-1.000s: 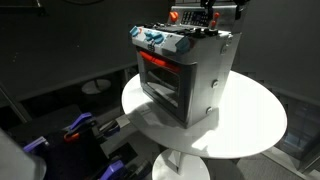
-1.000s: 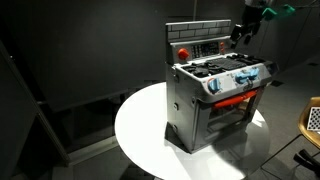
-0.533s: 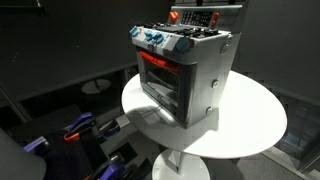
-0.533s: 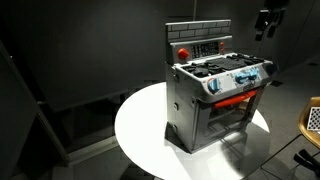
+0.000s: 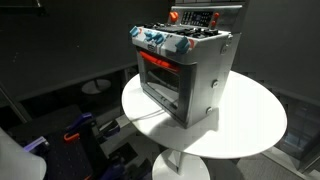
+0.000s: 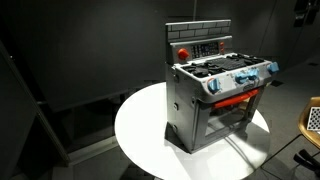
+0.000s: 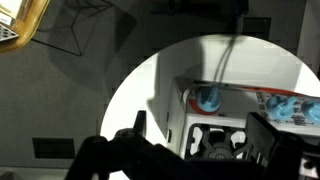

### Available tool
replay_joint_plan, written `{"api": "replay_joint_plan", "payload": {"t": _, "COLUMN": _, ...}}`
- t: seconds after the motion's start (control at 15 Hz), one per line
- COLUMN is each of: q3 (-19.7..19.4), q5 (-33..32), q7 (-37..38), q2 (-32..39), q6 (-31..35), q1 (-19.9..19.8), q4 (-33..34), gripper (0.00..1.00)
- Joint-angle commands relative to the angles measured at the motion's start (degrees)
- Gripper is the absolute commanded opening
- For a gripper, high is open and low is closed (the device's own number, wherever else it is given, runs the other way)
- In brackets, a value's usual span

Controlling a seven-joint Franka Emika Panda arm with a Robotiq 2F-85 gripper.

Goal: Press the top orange button on the microwave oven controlling panel of the stove

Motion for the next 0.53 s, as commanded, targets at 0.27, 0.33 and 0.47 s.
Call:
{"api": "replay_joint_plan", "payload": {"t": 0.27, "q3": -1.5, "q5": -1.1, "q7": -0.2, "q2": -11.3, "q6": -0.3, "q1": -0.5, "q4": -8.6, "gripper": 1.0}}
{"api": "replay_joint_plan", "payload": {"t": 0.33, "q3": -1.6, "q5": -1.3, "q7": -0.4, "q2": -11.6, "q6": -0.3, "q1": -0.4, "q4": -9.2, "gripper": 1.0}}
{"api": "replay_joint_plan", "payload": {"t": 0.47, "q3": -1.7, "q5": -0.4, "q7": 0.1, "q2": -10.2, "q6": -0.3, "q1": -0.1, "q4": -7.9, "gripper": 1.0}}
